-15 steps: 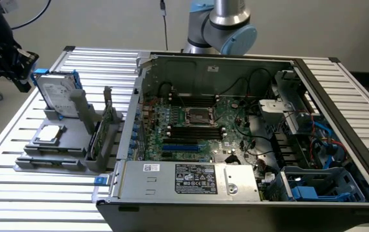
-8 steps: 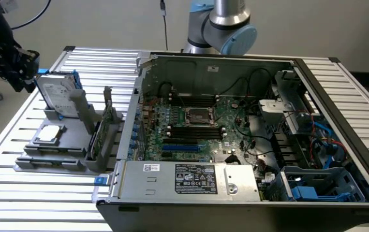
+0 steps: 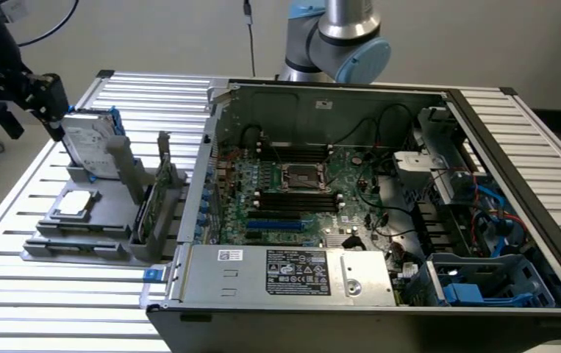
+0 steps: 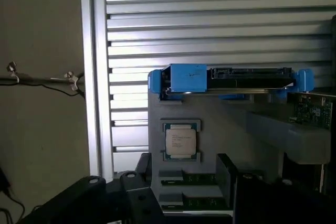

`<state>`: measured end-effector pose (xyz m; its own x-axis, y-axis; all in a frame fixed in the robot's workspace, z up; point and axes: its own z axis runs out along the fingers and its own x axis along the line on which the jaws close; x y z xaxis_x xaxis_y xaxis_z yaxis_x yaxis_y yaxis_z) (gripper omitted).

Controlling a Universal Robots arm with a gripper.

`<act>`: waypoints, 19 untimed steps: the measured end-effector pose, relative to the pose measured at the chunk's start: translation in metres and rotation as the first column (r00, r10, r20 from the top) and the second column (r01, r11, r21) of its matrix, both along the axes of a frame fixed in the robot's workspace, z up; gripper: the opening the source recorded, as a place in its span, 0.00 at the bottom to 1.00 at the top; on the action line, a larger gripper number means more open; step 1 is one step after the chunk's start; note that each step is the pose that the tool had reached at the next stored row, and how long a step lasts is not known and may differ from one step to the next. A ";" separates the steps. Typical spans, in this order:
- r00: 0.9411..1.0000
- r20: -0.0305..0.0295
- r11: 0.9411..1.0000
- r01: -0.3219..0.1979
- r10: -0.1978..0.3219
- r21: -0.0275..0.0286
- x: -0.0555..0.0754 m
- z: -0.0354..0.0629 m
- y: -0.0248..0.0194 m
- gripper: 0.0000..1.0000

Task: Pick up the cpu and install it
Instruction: 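Pick up the cpu and move it towards the insertion slot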

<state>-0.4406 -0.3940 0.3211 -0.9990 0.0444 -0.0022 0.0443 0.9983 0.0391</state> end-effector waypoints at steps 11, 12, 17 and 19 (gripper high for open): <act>1.000 0.000 1.000 -0.002 0.002 0.000 0.000 -0.0200 -0.0113 0.71; 1.000 0.000 1.000 -0.002 0.002 0.000 0.000 -0.0217 -0.0136 0.71; 1.000 0.000 1.000 -0.004 0.004 0.000 0.000 -0.0309 -0.0291 0.71; 1.000 0.000 1.000 -0.004 0.004 0.000 0.003 -0.0345 -0.0321 0.71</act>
<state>-0.4381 -0.4261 0.2866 -0.9992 0.0401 -0.0023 0.0400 0.9984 0.0389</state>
